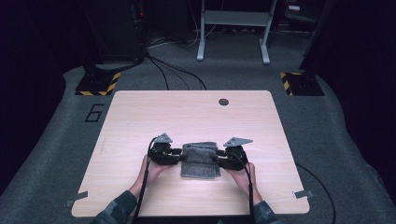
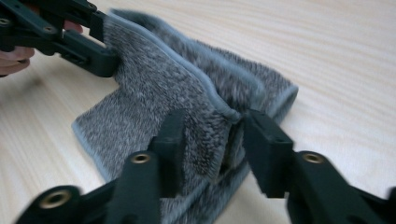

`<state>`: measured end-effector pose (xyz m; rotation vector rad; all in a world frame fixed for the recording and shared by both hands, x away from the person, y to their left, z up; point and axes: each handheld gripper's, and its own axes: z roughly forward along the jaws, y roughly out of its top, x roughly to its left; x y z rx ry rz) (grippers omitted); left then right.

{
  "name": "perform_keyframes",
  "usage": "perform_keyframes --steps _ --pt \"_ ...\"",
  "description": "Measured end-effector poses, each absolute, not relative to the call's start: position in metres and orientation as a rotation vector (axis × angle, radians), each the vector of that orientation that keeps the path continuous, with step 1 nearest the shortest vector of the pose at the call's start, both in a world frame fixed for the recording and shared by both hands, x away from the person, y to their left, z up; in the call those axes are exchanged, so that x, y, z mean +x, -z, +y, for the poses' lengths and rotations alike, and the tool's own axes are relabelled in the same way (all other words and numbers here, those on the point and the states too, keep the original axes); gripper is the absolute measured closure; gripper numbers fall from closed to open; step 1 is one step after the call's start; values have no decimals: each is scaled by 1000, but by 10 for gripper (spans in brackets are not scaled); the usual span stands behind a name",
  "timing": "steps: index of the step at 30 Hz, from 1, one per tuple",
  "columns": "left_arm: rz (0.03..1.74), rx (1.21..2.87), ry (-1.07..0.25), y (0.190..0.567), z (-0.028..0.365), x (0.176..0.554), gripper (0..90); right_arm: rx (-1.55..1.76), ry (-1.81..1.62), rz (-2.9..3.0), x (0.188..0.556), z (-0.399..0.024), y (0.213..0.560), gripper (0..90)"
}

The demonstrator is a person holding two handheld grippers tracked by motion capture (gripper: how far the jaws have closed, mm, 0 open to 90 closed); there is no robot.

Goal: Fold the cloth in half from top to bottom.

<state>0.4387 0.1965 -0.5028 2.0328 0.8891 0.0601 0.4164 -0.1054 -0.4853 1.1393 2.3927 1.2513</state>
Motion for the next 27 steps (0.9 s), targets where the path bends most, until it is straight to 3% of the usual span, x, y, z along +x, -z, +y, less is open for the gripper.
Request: perform_keyframes --steps 4,12,21,27 --pt "888 2009 -30 499 205 431 397 1138 -1307 2396 409 -115 481 452" --pt "958 1952 -55 488 214 444 373 1165 -1349 2318 414 -124 466 414" --pt "982 2064 -154 504 180 444 212 1263 -1136 2327 432 -106 496 275" --pt "947 2184 -239 508 174 440 214 1232 -1064 2348 425 -98 502 254"
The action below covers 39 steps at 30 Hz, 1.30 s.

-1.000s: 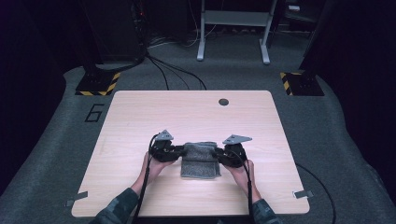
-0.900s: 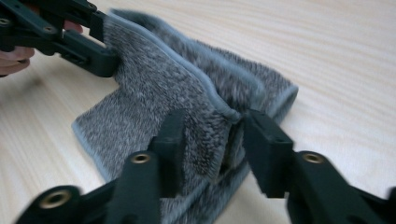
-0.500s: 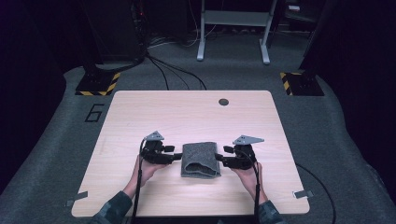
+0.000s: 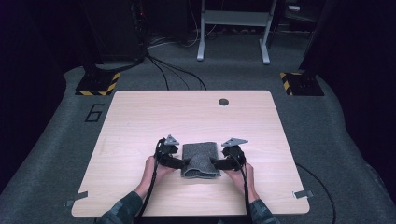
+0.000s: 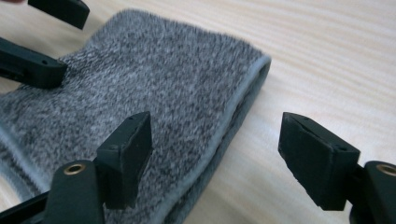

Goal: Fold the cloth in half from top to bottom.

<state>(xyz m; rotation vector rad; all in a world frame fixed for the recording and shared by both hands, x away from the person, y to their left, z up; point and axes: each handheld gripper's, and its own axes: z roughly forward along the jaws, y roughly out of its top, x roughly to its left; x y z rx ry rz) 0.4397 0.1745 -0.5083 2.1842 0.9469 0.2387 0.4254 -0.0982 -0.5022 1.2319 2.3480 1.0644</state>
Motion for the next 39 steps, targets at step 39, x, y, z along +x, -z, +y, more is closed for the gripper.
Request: perform_keyframes --steps 39 --pt "960 2128 -269 506 209 406 100 1189 -1081 2335 382 -128 505 126"
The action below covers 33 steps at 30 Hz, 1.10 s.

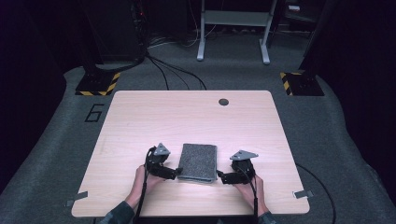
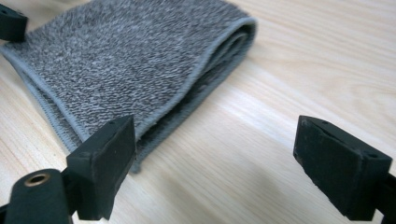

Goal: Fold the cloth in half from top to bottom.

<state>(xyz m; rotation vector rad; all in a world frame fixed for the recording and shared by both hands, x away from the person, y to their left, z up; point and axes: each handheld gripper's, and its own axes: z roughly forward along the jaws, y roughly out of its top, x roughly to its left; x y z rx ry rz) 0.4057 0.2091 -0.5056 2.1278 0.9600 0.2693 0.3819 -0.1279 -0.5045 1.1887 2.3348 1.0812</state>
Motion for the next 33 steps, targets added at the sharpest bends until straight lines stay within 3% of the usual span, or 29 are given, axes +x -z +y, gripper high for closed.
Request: perform_keyframes --steps 9,19,33 --pt "1042 2051 -354 496 255 391 86 1244 -1091 2230 370 -167 494 114" --pt "1189 2025 -419 510 303 376 79 1372 -1029 2140 360 -219 509 110" --pt "1313 1959 -491 528 337 361 69 1492 -927 2059 361 -273 527 98"
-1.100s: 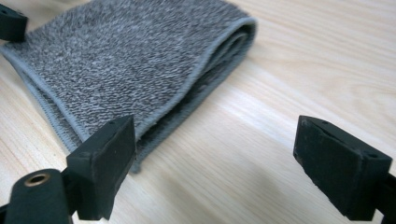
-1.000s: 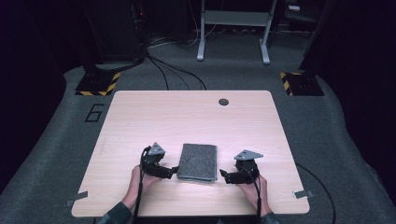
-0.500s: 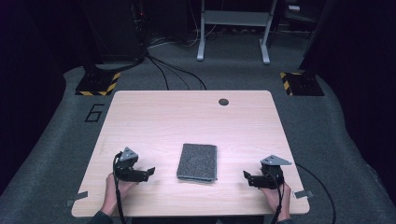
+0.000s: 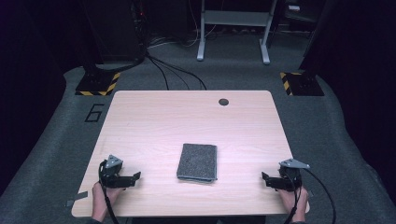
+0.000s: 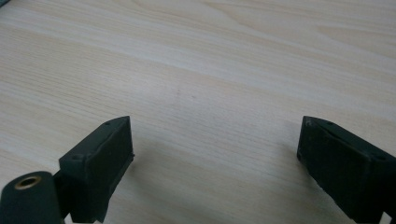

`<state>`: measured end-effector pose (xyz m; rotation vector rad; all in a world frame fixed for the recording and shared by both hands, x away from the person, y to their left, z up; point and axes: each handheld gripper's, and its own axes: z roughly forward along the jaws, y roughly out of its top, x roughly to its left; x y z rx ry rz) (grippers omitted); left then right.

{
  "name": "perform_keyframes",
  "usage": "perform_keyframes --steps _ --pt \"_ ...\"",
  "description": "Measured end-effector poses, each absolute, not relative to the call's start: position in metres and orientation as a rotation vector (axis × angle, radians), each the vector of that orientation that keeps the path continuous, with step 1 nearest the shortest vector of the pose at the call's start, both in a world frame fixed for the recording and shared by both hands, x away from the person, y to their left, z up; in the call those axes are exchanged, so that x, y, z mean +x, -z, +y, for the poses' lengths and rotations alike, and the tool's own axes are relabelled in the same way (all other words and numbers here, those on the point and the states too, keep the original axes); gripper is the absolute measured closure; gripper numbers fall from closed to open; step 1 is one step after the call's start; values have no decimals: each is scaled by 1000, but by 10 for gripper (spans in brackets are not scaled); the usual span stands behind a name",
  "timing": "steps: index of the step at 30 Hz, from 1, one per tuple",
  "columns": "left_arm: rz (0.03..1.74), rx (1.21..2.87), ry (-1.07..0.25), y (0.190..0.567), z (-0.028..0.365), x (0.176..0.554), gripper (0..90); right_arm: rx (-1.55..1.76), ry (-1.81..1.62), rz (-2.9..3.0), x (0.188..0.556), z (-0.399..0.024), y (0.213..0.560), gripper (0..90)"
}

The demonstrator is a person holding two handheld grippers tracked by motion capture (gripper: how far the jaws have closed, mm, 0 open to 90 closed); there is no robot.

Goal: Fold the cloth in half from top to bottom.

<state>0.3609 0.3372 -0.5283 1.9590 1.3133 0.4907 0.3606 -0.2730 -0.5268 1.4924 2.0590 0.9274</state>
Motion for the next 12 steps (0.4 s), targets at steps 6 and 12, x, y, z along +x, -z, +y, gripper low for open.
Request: perform_keyframes --steps 6,12 --pt "1317 1979 -548 530 338 359 66 1445 -897 2071 363 -275 529 56" --pt "1308 2002 -581 531 334 360 62 1439 -894 2081 365 -275 530 38"
